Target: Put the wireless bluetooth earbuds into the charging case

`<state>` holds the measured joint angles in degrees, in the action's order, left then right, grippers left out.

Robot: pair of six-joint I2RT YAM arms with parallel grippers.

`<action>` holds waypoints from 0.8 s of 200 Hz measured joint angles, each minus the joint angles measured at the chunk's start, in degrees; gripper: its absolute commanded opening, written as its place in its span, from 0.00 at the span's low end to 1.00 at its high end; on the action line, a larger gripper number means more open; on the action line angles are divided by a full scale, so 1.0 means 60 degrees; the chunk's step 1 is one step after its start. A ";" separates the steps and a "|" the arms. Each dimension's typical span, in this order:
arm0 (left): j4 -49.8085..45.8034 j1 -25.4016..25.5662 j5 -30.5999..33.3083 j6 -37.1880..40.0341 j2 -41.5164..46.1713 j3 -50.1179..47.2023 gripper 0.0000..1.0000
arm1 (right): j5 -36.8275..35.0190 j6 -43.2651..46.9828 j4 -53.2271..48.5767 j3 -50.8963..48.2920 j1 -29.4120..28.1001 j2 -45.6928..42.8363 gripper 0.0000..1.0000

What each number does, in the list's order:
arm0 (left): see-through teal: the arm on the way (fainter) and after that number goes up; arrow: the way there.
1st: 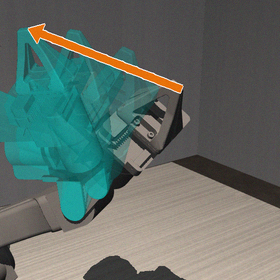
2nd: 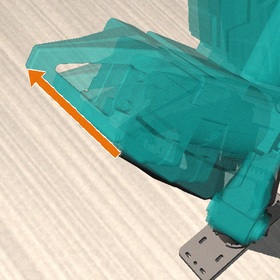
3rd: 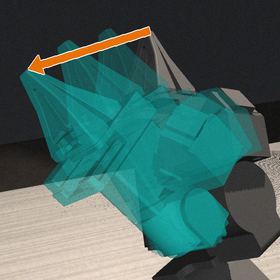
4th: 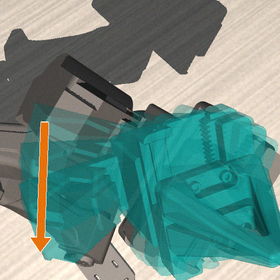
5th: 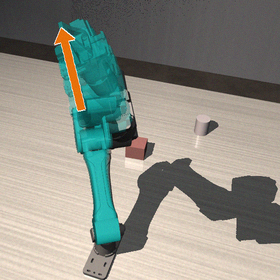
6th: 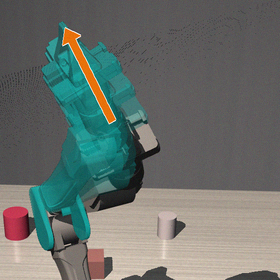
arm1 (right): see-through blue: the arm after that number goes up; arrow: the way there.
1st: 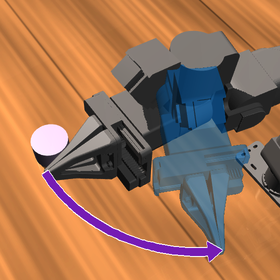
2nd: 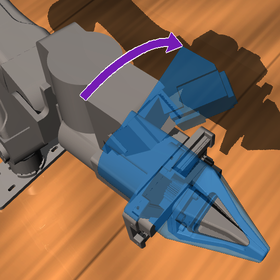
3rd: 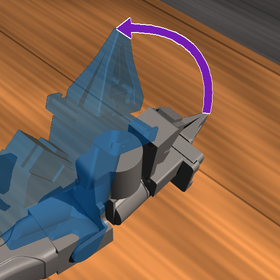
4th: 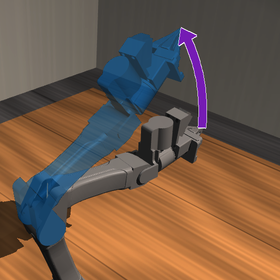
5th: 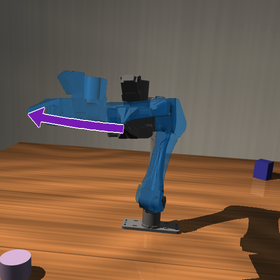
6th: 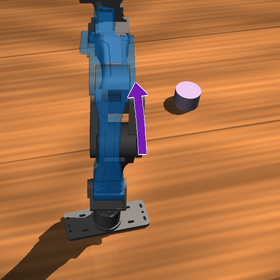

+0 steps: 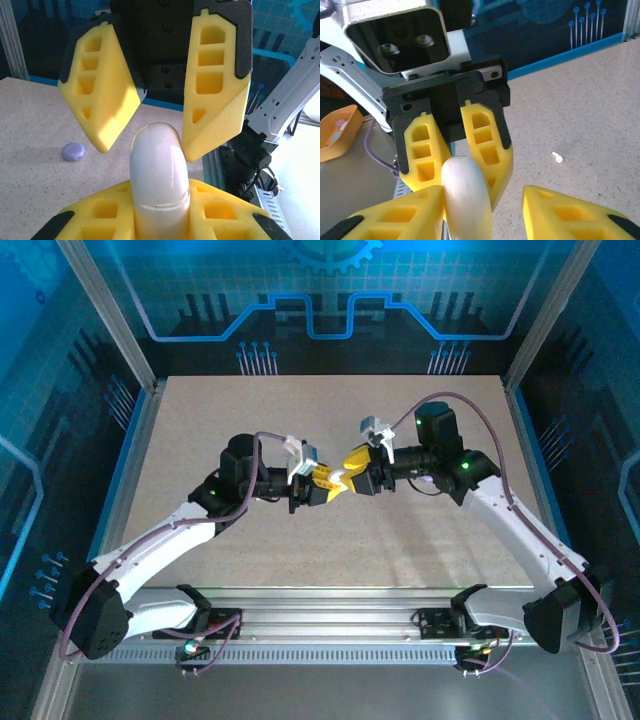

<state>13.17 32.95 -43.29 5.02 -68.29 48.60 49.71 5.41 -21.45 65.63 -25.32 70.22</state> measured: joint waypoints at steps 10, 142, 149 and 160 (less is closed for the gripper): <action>-0.0018 0.0000 0.0011 0.0007 0.0000 0.0000 0.19 | -0.0095 -0.0091 0.0040 -0.0018 0.0033 -0.0036 0.47; 0.0255 -0.0120 0.0018 -0.0106 0.0084 -0.0186 0.18 | -0.1632 -0.0914 0.0739 -0.0178 0.0448 -0.0437 0.59; 0.0288 -0.0135 0.0007 -0.0106 0.0084 -0.0193 0.18 | -0.1654 -0.0925 0.0732 -0.0178 0.0463 -0.0517 0.60; 0.0324 -0.0153 -0.0011 -0.0102 0.0087 -0.0193 0.18 | -0.1650 -0.0936 0.0729 -0.0178 0.0463 -0.0648 0.62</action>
<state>15.11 32.03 -43.35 4.40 -67.77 47.44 39.81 -0.21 -17.08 64.55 -22.55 66.32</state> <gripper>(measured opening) 0.215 0.600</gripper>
